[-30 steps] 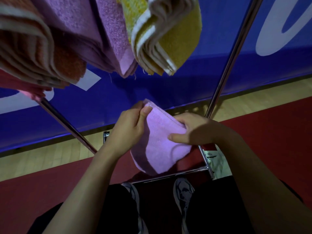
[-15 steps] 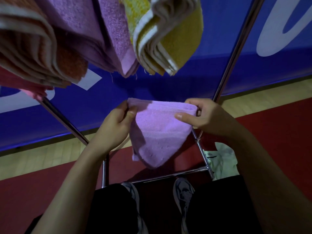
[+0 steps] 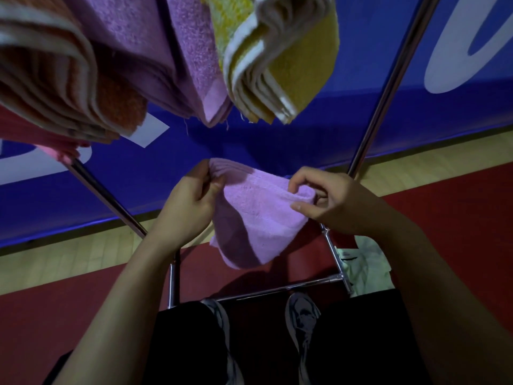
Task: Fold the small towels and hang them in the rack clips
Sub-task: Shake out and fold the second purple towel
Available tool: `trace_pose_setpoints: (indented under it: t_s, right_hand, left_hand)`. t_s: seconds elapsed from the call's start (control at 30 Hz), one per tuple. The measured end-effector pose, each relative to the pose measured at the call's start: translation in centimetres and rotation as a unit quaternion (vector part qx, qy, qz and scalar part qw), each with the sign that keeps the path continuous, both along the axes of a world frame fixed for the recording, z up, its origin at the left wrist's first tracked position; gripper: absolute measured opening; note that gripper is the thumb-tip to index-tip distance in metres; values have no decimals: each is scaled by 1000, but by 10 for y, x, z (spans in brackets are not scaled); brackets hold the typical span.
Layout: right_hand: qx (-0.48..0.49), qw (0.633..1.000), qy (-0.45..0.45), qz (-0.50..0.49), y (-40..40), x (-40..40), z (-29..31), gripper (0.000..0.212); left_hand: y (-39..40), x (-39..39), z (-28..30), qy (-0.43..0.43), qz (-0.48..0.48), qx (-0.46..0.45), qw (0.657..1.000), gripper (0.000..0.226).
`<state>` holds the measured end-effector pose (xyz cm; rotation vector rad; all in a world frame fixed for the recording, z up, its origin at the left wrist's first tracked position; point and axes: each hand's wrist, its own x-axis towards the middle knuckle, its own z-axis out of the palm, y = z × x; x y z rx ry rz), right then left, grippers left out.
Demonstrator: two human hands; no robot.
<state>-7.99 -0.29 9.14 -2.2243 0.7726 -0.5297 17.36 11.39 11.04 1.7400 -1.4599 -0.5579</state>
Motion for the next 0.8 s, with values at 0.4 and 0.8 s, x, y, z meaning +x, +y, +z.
trace_pose_setpoints:
  t_s: [0.4, 0.8]
  right_hand:
    - [91, 990, 106, -4, 4, 17, -10, 29]
    - [41, 955, 292, -34, -7, 12, -26, 20]
  left_hand:
    - [-1, 4, -6, -57, -25, 8, 998, 15]
    - [-3, 1, -21, -89, -132, 48, 986, 21]
